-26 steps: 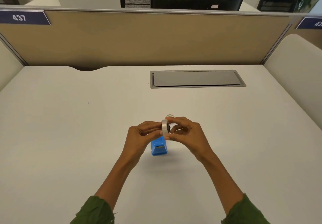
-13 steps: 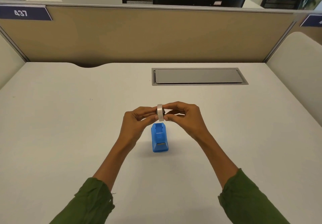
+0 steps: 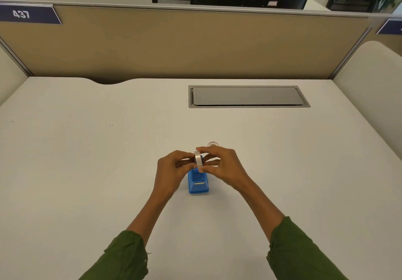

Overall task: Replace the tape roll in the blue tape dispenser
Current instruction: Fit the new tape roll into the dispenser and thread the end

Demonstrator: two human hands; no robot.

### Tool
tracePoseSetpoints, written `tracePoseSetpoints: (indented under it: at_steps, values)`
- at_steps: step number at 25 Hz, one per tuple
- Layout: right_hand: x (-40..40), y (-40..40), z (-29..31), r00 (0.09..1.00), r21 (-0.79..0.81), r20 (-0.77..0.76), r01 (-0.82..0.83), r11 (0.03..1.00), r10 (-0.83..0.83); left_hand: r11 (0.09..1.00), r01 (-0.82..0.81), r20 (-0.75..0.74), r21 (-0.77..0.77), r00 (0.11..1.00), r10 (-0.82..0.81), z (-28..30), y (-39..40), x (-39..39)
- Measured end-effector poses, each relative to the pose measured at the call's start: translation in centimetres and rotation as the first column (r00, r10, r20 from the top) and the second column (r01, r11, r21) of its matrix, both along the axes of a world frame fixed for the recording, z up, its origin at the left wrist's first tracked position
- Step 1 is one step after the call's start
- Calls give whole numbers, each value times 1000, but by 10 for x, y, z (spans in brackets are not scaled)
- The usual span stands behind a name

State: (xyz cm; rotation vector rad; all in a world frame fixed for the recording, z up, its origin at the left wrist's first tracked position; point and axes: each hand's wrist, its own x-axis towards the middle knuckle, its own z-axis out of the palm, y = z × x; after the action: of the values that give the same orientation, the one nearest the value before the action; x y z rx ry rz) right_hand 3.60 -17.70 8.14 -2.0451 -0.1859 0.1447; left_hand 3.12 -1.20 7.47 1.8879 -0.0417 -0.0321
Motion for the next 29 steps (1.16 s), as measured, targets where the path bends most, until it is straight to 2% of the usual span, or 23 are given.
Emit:
tracePoseSetpoints:
  at_steps: [4, 6, 11, 20, 26, 29]
  values:
    - [-1, 3, -12, 999, -56, 9, 49, 997, -49, 981, -33, 75, 192, 997, 19, -14, -2, 4]
    - [0, 3, -17, 996, -104, 24, 85, 991, -83, 971, -70, 76, 229, 996, 54, -18, -4, 6]
    - [4, 6, -19, 993, -123, 24, 118, 985, -116, 977, -115, 59, 179, 993, 106, -24, -4, 3]
    - [10, 3, -28, 997, -305, 57, 68, 950, -53, 980, -101, -2, 174, 995, 102, -34, -4, 5]
    - [14, 3, -34, 999, -216, 40, 41, 976, -33, 992, -101, -76, 73, 991, 107, -34, -3, 7]
    - [16, 3, -35, 999, -223, 29, 23, 975, -17, 995, -95, -77, 42, 992, 98, -34, -4, 4]
